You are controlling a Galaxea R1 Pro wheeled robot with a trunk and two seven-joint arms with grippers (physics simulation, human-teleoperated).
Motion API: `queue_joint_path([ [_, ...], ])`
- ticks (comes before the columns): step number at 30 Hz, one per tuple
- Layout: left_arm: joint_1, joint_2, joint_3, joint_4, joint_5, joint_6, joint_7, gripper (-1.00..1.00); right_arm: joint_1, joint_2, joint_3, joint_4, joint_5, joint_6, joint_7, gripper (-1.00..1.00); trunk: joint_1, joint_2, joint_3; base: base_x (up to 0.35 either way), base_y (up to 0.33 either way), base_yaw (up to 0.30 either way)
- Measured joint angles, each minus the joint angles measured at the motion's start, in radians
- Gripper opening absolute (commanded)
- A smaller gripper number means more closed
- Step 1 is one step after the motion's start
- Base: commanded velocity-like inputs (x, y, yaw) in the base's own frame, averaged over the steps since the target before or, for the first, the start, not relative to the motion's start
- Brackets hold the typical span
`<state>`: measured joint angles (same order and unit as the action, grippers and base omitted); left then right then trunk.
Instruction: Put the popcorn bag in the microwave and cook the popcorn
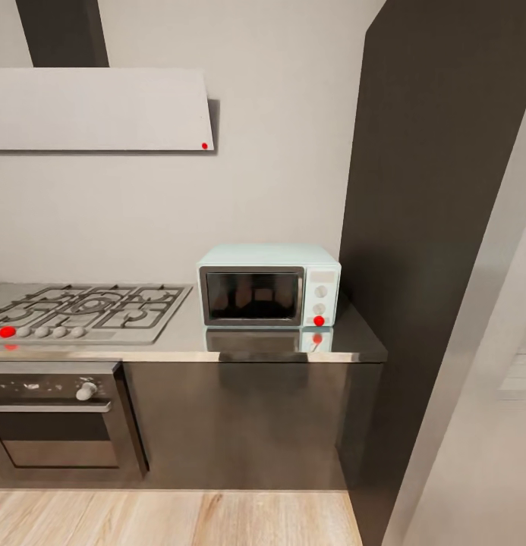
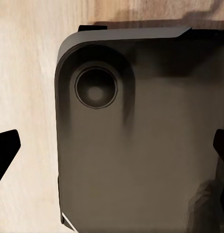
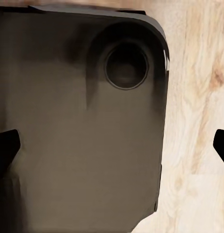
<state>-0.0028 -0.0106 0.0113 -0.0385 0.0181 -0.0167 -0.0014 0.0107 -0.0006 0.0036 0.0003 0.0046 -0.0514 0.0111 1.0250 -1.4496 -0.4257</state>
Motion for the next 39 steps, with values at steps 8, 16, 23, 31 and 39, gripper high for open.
queue_joint_path([
  [8,0.000,0.000,0.000,0.000,0.000,0.000,0.000,1.00,-0.003,0.003,0.017,-0.343,0.125,0.122,0.012,1.00,0.000,0.000,0.000,0.000,0.000,0.000],
  [16,0.000,-0.001,0.000,0.000,0.000,0.000,0.000,1.00,-0.002,0.045,0.020,-1.054,0.124,0.605,0.013,1.00,0.000,0.000,0.000,0.000,0.000,0.000],
  [23,0.000,-0.001,0.000,0.000,0.000,0.000,0.000,1.00,-0.042,0.080,0.051,-1.486,0.126,0.887,0.014,1.00,0.000,0.000,0.000,0.000,0.000,0.000],
  [31,0.000,-0.001,0.000,0.000,0.000,0.000,0.000,1.00,-0.339,0.106,0.054,-1.545,0.123,1.028,0.011,1.00,0.000,0.000,0.000,0.000,0.000,0.000],
  [39,0.000,-0.002,-0.001,0.000,0.000,0.000,0.000,1.00,-0.715,0.159,0.054,-1.546,0.129,1.094,0.004,1.00,0.000,0.000,0.000,0.000,0.000,0.000],
])
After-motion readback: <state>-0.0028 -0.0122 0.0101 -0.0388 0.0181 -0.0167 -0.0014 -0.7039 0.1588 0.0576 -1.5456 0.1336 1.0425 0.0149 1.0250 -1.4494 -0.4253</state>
